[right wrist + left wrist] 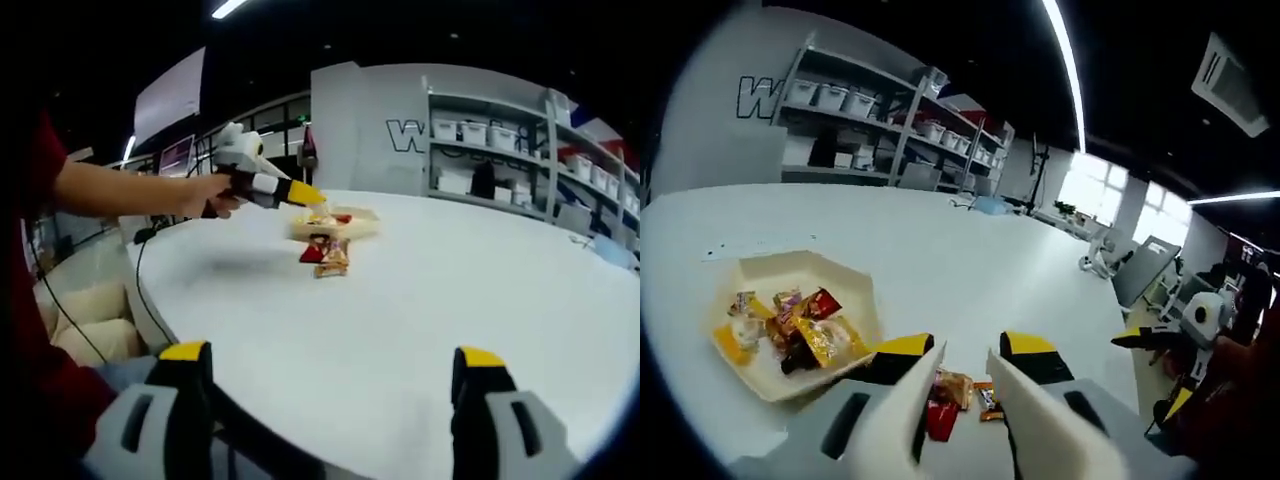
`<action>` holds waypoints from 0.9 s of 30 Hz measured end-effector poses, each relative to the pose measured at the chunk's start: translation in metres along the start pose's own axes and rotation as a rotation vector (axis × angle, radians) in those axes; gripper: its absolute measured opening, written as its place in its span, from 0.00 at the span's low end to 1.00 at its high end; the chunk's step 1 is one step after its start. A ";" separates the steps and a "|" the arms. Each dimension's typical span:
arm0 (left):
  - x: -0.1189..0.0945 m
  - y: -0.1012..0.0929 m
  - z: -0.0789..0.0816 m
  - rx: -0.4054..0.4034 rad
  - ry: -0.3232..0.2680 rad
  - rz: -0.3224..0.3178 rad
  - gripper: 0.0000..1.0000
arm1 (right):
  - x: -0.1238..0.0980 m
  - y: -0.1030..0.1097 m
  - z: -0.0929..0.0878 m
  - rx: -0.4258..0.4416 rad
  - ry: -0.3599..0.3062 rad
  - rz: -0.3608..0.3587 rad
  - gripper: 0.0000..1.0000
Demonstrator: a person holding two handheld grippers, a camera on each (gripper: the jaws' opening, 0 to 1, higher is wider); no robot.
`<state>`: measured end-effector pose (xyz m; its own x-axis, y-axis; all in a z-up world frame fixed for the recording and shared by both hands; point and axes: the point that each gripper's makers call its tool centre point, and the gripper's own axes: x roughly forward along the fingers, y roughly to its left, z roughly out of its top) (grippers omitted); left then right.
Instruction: Place the target food into the container with the food tongs after gripping and lifting it, then release it inside without dropping or visibly crushing the food.
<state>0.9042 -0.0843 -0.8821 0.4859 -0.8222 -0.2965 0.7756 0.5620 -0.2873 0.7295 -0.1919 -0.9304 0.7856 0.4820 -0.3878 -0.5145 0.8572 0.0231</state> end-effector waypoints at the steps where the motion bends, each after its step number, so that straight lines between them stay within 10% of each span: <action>1: 0.001 -0.001 -0.002 0.002 0.003 0.000 0.25 | 0.000 0.000 0.000 0.000 0.000 0.001 0.99; 27: 0.025 -0.010 -0.063 0.136 0.105 0.031 0.27 | -0.001 -0.004 0.001 0.002 0.001 -0.001 0.99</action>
<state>0.8834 -0.1051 -0.9439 0.4708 -0.7868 -0.3991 0.8118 0.5635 -0.1533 0.7310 -0.1959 -0.9293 0.7855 0.4812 -0.3891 -0.5134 0.8578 0.0244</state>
